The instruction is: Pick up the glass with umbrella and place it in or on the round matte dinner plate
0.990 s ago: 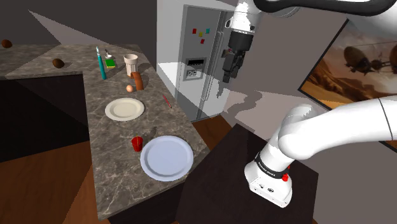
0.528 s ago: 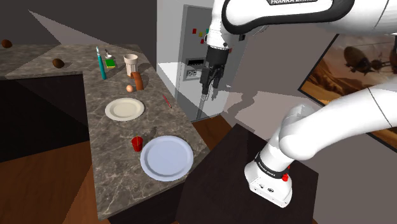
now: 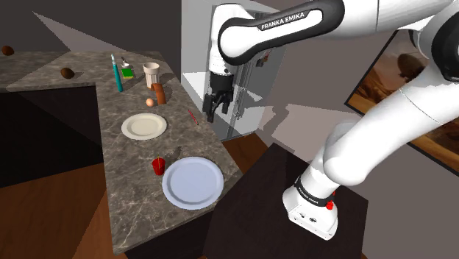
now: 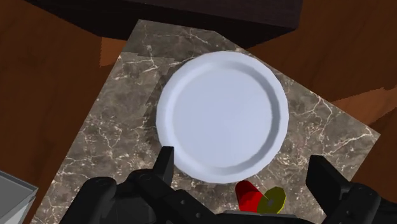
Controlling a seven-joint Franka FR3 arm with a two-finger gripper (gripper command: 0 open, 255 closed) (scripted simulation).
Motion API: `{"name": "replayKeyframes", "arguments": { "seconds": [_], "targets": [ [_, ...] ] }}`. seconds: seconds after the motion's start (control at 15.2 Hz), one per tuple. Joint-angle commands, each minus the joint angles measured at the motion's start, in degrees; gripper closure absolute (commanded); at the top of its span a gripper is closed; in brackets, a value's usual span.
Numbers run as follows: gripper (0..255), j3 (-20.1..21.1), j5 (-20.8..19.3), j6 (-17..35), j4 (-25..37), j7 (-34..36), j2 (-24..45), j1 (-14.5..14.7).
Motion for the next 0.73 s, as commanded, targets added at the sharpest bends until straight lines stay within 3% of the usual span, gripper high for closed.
{"name": "replayKeyframes", "arguments": {
  "seconds": [0.0,0.66],
  "targets": [
    [0,1.0,-0.2,3.1,0.9,1.3,4.0,0.4],
    [0,3.8,-4.4,13.1,12.8,8.9,26.8,2.7]
  ]
}}
